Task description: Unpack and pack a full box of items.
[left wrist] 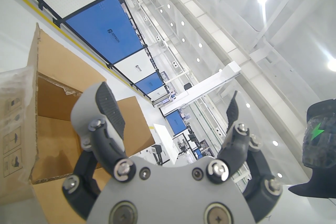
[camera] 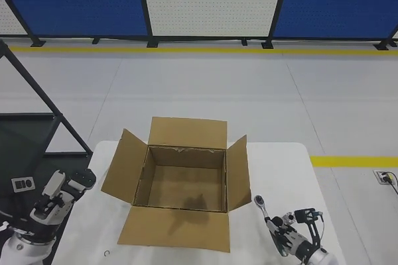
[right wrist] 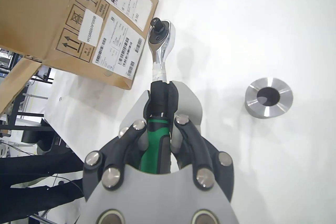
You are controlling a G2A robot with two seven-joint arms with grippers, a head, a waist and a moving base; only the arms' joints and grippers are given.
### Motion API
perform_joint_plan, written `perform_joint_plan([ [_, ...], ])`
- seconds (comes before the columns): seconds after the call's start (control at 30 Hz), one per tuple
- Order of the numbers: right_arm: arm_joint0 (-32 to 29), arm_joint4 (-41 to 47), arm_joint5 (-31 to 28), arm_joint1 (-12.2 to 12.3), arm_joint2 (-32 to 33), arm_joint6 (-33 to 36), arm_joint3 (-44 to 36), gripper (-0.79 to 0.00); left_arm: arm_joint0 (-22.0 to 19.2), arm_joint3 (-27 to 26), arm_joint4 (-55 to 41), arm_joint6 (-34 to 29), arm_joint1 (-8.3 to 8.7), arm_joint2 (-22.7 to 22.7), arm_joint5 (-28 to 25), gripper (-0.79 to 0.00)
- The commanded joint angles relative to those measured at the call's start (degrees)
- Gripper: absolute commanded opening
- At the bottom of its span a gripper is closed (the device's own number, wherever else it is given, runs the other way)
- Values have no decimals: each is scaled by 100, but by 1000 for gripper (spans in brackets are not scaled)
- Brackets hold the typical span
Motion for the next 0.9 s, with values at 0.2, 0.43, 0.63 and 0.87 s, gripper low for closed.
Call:
perform_joint_plan([
  [0.2,196,-45,109,23,-211,-63,423,-785,24,-11,-9,42,4,-23,-21,0],
  [0.43,373,-346,463,45,-415,44,622,-785,34,-8,-11,84,8,-40,-27,0],
  [0.63,478,-409,617,63,-521,76,718,-606,38,-7,4,110,11,-38,-30,0],
  [0.87,400,-412,657,99,-490,-1,613,-496,21,2,29,108,15,0,-34,0],
])
